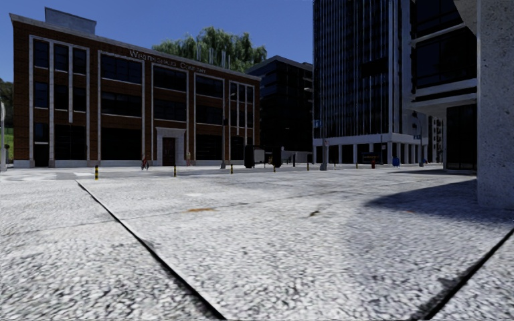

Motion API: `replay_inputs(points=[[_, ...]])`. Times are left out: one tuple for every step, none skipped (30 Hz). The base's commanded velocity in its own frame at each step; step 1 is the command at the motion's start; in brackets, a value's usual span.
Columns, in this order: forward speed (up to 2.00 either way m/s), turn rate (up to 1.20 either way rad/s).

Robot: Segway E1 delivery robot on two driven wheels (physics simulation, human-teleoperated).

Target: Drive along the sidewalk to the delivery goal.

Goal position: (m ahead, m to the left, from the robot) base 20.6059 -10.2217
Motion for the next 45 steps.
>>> replay_inputs(points=[[1.98,-0.41],[1.98,-0.41],[1.98,-0.41],[1.98,-0.41],[1.98,-0.41],[1.98,-0.41],[1.98,-0.41],[1.98,-0.41],[1.98,-0.41],[1.98,-0.41],[1.98,-0.41],[1.98,-0.41],[1.98,-0.41],[1.98,-0.41],[1.98,-0.41],[1.98,-0.41],[1.98,-0.41],[1.98,-0.41],[1.98,-0.41],[1.98,-0.41],[1.98,-0.41],[1.98,-0.41],[1.98,-0.41],[1.98,-0.41],[1.98,-0.41],[1.98,-0.41],[1.98,-0.36],[1.98,0.0],[1.98,0.0],[1.98,0.0],[1.98,0.0],[1.98,0.0],[1.98,0.0],[1.98,0.0],[1.98,0.0],[1.98,0.0],[1.98,0.0],[1.98,0.0],[1.98,0.0],[1.98,0.0],[1.98,0.0],[1.98,0.0],[1.98,0.0],[1.98,0.0],[1.98,0.0]])
